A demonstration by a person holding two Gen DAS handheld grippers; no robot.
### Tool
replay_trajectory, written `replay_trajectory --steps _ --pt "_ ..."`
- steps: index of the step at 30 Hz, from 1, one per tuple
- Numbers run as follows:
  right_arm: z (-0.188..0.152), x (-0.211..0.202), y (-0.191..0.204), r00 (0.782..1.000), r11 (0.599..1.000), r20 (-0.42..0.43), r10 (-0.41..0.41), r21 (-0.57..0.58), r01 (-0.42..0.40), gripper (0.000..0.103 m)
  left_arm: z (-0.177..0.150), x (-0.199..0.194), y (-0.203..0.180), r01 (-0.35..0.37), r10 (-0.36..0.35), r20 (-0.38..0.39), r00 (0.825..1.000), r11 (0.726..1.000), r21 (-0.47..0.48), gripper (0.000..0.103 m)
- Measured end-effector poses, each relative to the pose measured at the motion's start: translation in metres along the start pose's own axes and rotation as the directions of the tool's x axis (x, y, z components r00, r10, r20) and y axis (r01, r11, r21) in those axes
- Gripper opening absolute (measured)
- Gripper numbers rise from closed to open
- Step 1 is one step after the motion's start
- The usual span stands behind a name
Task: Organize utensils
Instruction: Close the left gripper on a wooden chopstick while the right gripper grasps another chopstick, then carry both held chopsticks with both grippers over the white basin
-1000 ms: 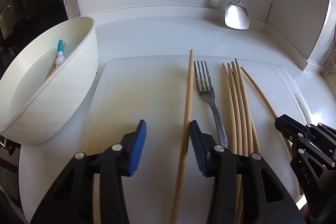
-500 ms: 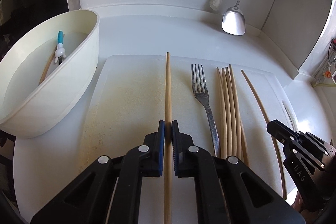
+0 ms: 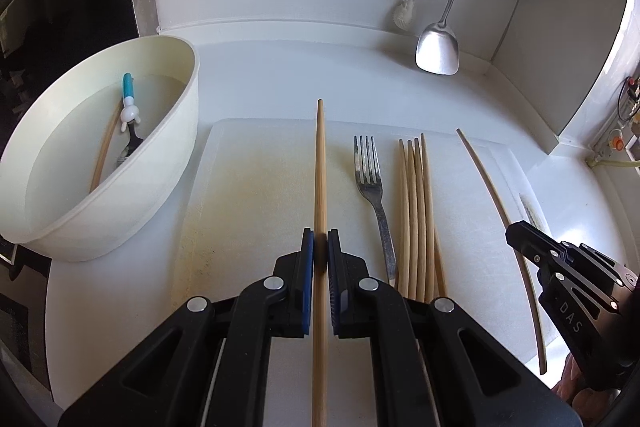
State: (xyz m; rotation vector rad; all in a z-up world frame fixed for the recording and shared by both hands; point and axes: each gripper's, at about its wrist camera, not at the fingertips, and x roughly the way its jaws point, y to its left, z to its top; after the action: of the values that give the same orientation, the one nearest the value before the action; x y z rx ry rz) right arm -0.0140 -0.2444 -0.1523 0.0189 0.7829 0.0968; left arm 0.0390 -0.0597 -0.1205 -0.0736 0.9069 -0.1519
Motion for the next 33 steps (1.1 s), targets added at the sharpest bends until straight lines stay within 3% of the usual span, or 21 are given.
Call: replay_trajectory --steps 9,15,24,33 --pt "0.032 -0.034 0.020 0.997 0.994 0.005 0.073 -0.079 -0.072 0.006 0.011 -0.055 -0.008 -0.009 0.009 0.007 1.000 0.999 -0.032 0.008" --pt "0.055 -0.053 0.049 0.988 0.975 0.027 0.155 -0.166 -0.148 0.006 0.022 -0.094 0.010 -0.063 0.067 0.040 0.997 0.994 -0.092 0.008" --pt "0.095 -0.047 0.118 0.970 0.952 0.045 0.240 -0.205 -0.226 0.006 0.040 -0.124 0.090 -0.145 0.163 0.081 0.983 0.972 -0.186 0.008" --pt "0.128 -0.004 0.216 0.971 0.962 0.046 0.233 -0.157 -0.223 0.006 0.067 -0.107 0.193 -0.153 0.163 0.068 0.984 0.978 -0.142 0.008"
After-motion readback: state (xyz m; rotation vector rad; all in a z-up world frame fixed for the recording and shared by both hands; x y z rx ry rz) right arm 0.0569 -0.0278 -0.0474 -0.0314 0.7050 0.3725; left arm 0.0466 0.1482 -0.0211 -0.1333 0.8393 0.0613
